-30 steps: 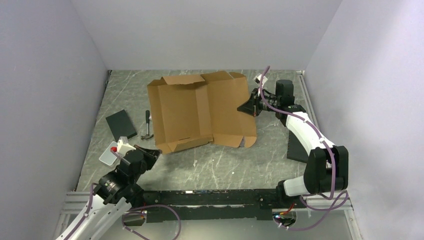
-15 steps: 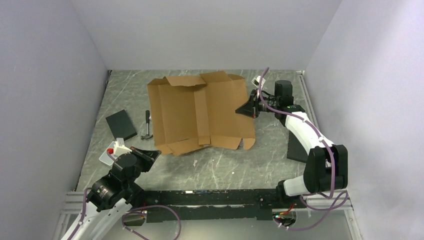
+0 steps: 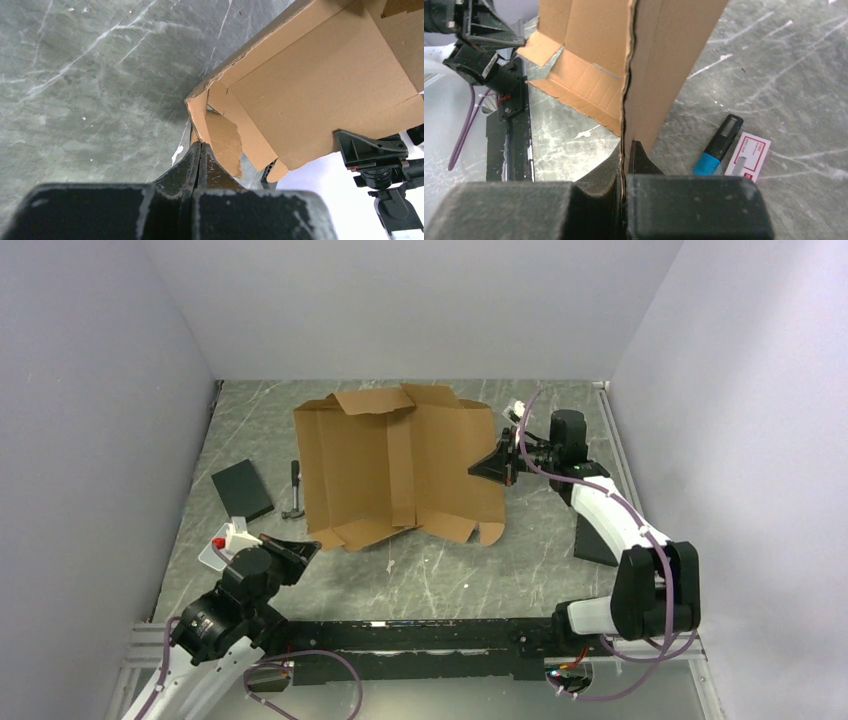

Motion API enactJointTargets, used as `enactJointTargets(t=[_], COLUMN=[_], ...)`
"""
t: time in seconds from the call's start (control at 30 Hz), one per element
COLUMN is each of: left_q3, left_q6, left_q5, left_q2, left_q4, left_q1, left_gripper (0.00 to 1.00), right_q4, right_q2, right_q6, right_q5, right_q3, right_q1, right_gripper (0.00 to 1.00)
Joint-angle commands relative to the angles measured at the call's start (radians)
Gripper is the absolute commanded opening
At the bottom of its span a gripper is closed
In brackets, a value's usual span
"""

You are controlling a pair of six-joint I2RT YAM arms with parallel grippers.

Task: Fold the paper box

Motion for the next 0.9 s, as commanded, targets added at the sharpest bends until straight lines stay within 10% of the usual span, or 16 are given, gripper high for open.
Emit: enactJointTargets(t=[0.0, 0.87], left_q3=[0.047, -0.124], left_q6=[0.007, 0.169], left_q5=[-0.011, 0.028], left_q2=[0.019, 0.553], left_q4=[0.099, 0.637], left_q1=[0.005, 0.006], left_gripper=[0.00, 0.00], right_q4=[0.137, 0.316], right_q2=[-0.092, -0.120], right_q6=[-0.028, 0.151], right_q5=[-0.094, -0.017], right_q3=[-0.035, -0.116], right_q1=[0.028, 0.128], right_gripper=[0.00, 0.00])
